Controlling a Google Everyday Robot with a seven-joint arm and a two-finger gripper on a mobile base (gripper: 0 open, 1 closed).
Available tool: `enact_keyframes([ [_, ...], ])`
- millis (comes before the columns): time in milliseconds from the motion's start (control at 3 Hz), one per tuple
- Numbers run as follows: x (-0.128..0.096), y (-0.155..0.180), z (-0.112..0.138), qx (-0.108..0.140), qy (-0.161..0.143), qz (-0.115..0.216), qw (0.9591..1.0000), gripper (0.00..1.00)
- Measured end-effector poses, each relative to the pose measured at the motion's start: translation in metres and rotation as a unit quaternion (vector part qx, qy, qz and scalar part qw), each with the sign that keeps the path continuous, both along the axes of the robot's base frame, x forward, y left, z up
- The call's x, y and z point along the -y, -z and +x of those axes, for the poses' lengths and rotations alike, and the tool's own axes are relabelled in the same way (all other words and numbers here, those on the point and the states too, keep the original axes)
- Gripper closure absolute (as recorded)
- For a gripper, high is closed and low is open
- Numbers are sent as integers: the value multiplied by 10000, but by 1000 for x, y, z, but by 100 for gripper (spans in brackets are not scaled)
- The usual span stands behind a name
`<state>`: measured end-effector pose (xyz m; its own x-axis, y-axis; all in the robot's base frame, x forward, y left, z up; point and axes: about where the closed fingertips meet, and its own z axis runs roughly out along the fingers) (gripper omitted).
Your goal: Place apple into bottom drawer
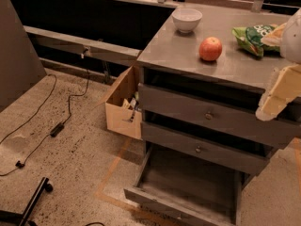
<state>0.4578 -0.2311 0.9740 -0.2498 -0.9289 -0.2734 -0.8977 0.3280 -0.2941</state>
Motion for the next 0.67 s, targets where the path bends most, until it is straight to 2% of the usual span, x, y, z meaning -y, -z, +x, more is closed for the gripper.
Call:
enact_keyframes([
  [333,37,7,60,657,398,762,9941,0],
  [667,60,11,138,1273,726,1415,9790,0],
])
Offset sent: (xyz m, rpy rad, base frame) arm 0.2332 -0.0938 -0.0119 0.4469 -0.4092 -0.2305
